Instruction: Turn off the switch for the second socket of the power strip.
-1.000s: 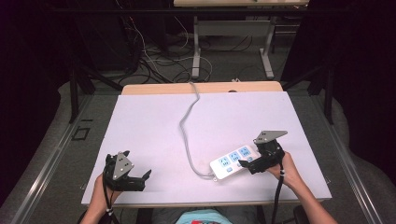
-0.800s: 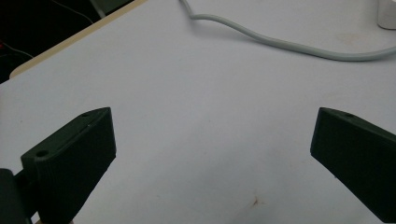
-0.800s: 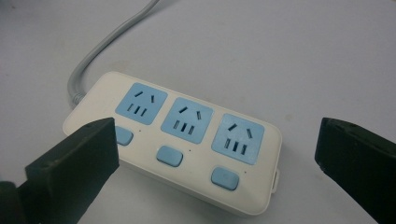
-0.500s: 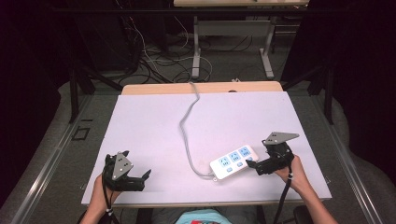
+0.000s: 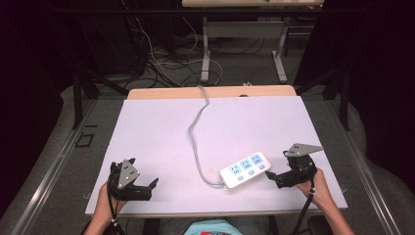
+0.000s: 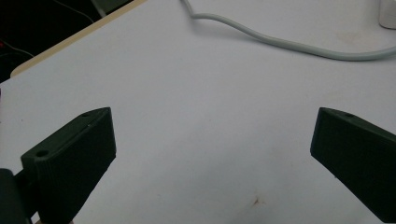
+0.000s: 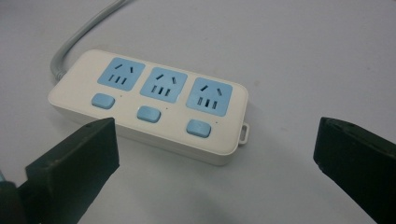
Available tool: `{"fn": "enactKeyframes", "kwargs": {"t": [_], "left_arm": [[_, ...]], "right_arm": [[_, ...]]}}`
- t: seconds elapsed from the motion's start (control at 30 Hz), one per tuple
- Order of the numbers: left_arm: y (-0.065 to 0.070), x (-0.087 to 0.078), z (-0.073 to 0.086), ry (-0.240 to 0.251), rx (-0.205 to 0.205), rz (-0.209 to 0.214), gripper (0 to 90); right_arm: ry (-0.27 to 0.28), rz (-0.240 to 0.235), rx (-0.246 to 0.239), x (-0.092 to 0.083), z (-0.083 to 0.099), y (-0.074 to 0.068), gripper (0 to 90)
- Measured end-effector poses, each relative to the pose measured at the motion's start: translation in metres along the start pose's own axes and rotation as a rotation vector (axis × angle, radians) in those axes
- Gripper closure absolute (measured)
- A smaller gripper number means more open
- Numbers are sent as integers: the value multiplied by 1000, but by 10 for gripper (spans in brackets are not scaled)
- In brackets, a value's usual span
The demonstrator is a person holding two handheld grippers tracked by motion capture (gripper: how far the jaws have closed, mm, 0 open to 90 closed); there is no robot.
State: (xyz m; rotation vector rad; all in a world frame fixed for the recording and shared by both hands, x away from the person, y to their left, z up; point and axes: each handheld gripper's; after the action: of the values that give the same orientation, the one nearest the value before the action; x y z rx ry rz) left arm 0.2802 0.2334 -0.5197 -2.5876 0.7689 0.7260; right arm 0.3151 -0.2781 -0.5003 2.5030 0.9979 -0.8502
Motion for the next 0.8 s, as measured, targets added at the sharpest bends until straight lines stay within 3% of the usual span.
{"fn": "enactKeyframes", "kwargs": {"t": [0.47, 0.8], "left_arm": [[1, 1, 0, -3, 0, -2, 0], [1, 1, 0, 3, -3, -3, 0]], "right_arm": [[5, 53, 22, -10, 21, 2, 0], [-2, 57, 28, -13, 27, -1, 0]]}}
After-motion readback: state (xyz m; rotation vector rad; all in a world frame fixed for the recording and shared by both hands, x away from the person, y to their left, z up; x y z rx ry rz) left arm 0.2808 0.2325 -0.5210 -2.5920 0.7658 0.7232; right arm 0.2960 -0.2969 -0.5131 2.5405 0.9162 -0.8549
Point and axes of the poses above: each handheld gripper's, and its own axes: x roughly forward along the jaws, z roughly out of its underside, y roughly to its right, and after that the axes turned 4 degrees about -x, right-handed
